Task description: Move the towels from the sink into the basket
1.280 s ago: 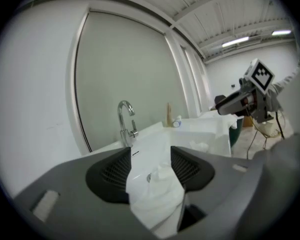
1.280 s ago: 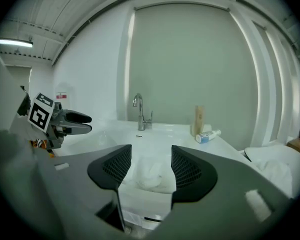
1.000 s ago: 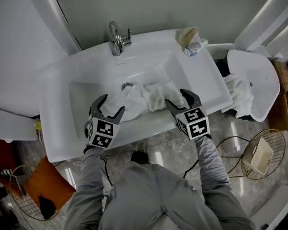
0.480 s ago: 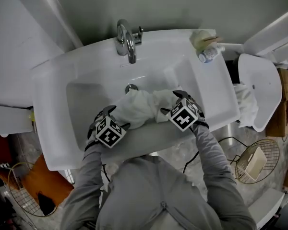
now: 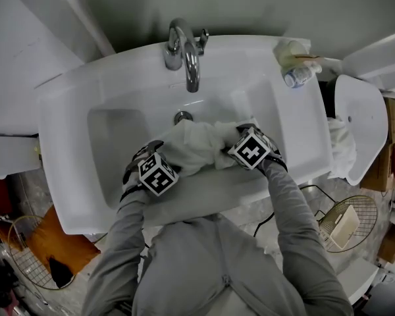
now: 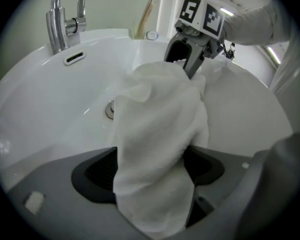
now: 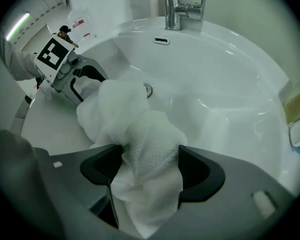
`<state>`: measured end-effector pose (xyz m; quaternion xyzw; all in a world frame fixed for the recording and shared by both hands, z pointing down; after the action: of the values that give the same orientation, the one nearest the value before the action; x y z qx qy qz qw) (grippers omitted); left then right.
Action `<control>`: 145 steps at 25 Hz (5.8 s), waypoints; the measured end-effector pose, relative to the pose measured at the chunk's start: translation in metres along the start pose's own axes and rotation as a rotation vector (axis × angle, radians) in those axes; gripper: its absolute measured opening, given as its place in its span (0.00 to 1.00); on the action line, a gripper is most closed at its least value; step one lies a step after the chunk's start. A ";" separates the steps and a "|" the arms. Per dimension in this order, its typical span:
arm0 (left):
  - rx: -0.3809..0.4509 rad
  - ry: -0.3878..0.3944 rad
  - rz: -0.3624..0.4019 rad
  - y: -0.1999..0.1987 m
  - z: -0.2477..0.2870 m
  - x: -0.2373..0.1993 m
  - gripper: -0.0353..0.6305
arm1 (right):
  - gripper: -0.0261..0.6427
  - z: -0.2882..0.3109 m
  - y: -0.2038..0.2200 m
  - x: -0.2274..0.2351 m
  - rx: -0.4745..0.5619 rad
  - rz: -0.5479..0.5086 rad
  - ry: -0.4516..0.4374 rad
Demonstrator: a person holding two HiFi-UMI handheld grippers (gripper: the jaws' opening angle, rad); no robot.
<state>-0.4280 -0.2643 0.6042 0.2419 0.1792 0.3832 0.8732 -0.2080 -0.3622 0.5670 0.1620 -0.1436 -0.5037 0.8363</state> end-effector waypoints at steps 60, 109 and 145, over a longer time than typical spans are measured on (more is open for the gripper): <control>0.617 -0.089 0.014 -0.159 -0.120 0.025 0.20 | 0.20 -0.249 0.039 -0.017 0.692 0.261 0.523; 0.713 0.855 0.803 -0.456 0.079 0.691 0.20 | 0.20 -0.537 0.655 -0.311 0.649 1.112 1.548; 0.491 0.637 0.513 -0.558 0.372 0.906 0.20 | 0.20 -0.580 0.985 -0.052 0.619 1.174 1.189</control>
<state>0.6644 -0.0142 0.4806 0.3478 0.4577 0.5878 0.5692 0.7862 0.1907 0.4469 0.5155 0.1246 0.2344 0.8147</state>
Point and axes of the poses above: the fingertips, and each gripper's own axes: z forward along the fingers, x to its right, y out of its underside, the point moved 9 cm from there along -z, backward along the fingers, and after that the axes turned 10 degrees about x, right-handed, at the moved point
